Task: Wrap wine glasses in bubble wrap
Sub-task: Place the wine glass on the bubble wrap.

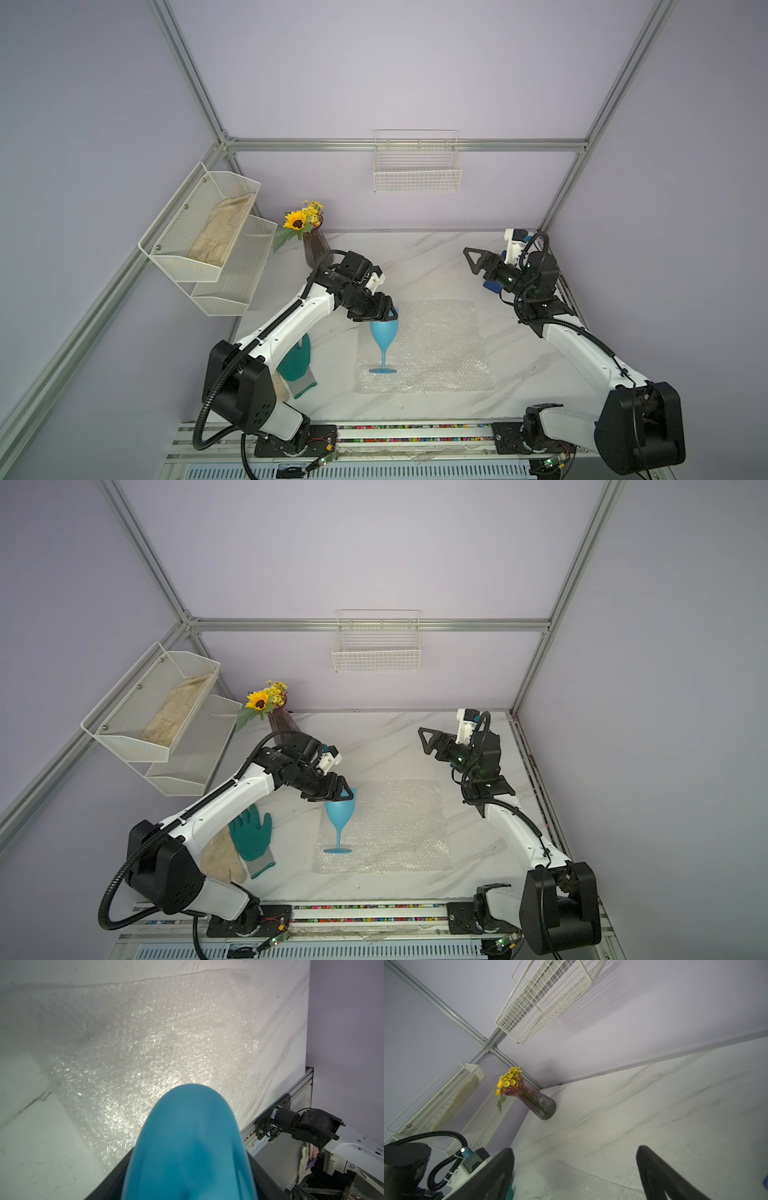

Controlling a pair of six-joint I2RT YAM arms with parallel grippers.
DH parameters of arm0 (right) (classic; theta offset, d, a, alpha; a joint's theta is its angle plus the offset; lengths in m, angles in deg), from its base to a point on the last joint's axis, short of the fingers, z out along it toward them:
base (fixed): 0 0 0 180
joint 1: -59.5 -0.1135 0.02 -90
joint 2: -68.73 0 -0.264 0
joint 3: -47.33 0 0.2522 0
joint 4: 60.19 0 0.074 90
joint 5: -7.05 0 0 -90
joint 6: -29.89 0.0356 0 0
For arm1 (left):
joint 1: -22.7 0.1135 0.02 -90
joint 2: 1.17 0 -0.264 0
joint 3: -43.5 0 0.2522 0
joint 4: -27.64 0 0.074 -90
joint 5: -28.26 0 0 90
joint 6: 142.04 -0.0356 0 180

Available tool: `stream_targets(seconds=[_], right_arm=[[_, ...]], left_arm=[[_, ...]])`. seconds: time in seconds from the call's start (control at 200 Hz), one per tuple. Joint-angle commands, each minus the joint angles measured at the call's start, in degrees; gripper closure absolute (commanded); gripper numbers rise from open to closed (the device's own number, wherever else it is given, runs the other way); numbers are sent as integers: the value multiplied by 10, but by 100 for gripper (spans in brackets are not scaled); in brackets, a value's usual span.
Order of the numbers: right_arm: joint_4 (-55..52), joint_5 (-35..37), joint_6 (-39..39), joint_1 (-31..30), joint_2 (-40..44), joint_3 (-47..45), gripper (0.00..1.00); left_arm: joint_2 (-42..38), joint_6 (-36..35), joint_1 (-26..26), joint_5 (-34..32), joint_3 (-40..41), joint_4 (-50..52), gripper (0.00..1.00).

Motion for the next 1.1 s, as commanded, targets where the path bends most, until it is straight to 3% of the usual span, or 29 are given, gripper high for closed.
stream_targets(seconds=[0.0, 0.205, 0.285, 0.57, 0.89, 1.095], right_arm=[[-21, -15, 32, -10, 3, -9, 6], [-47, -2, 28, -26, -13, -5, 6], [-56, 1, 26, -29, -15, -2, 6], [-63, 9, 26, -34, -26, 2, 6], [-68, 14, 23, -37, -43, 5, 6], [-74, 18, 22, -38, -51, 7, 6]], left_arm=[[48, -10, 1, 12, -3, 48, 34], [130, -38, 9, 19, -43, 76, 34], [149, -34, 13, -9, -52, 84, 32], [166, -28, 34, 35, -63, 69, 34], [190, -24, 47, 38, -54, 49, 34], [211, -23, 47, 36, -54, 40, 27]])
